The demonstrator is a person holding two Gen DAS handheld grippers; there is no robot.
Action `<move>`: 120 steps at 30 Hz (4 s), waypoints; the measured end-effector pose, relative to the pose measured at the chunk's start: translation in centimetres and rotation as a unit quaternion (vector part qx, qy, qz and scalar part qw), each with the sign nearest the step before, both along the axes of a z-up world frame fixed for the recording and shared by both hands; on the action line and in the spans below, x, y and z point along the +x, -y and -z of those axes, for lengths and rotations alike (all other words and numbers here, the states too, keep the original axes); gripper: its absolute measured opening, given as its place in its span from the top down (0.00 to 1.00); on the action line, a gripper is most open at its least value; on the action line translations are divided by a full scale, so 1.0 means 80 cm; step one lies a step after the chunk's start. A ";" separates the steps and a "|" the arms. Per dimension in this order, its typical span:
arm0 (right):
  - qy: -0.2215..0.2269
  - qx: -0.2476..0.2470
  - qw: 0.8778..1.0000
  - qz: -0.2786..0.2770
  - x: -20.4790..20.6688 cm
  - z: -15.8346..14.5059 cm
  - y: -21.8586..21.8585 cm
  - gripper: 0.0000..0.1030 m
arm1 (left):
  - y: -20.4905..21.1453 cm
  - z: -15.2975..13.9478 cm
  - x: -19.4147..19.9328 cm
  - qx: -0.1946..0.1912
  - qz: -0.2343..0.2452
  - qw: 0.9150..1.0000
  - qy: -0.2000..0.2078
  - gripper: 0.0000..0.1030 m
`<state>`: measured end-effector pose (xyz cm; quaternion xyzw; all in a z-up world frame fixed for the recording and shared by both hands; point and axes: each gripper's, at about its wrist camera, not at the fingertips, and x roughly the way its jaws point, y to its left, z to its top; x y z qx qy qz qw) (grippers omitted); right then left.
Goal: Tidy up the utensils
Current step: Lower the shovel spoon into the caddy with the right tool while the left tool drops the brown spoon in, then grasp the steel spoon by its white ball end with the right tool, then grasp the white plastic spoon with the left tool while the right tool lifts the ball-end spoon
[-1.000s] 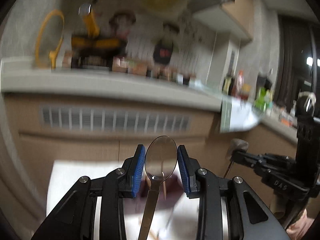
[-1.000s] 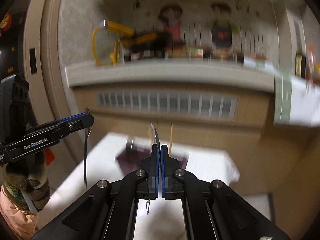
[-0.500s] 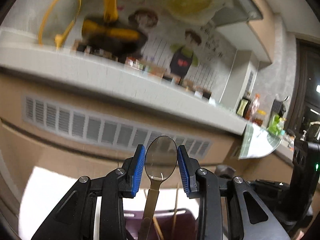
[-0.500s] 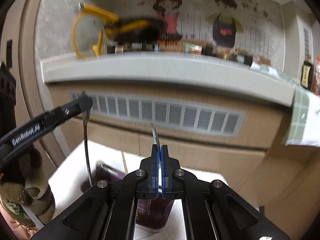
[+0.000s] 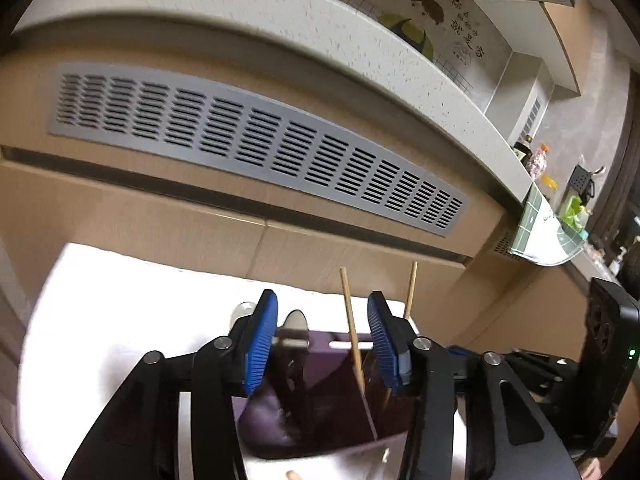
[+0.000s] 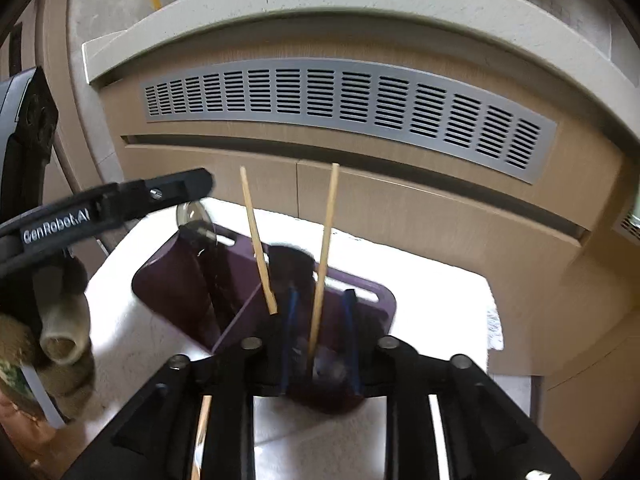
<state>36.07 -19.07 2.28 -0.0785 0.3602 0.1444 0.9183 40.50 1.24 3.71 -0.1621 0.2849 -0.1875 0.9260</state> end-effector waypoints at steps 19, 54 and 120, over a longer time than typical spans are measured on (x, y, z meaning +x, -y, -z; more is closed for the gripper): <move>-0.096 0.029 0.983 0.154 -0.186 0.135 0.073 0.64 | -0.004 0.068 -0.189 0.140 -0.038 0.989 -0.042 0.30; -0.108 0.024 0.993 -0.047 -0.293 0.129 -0.020 0.80 | -0.052 0.104 -0.250 0.121 -0.051 0.985 -0.114 0.25; -0.093 0.042 0.994 0.039 -0.294 0.124 0.050 0.39 | 0.072 0.149 -0.296 0.246 0.201 0.935 -0.156 0.58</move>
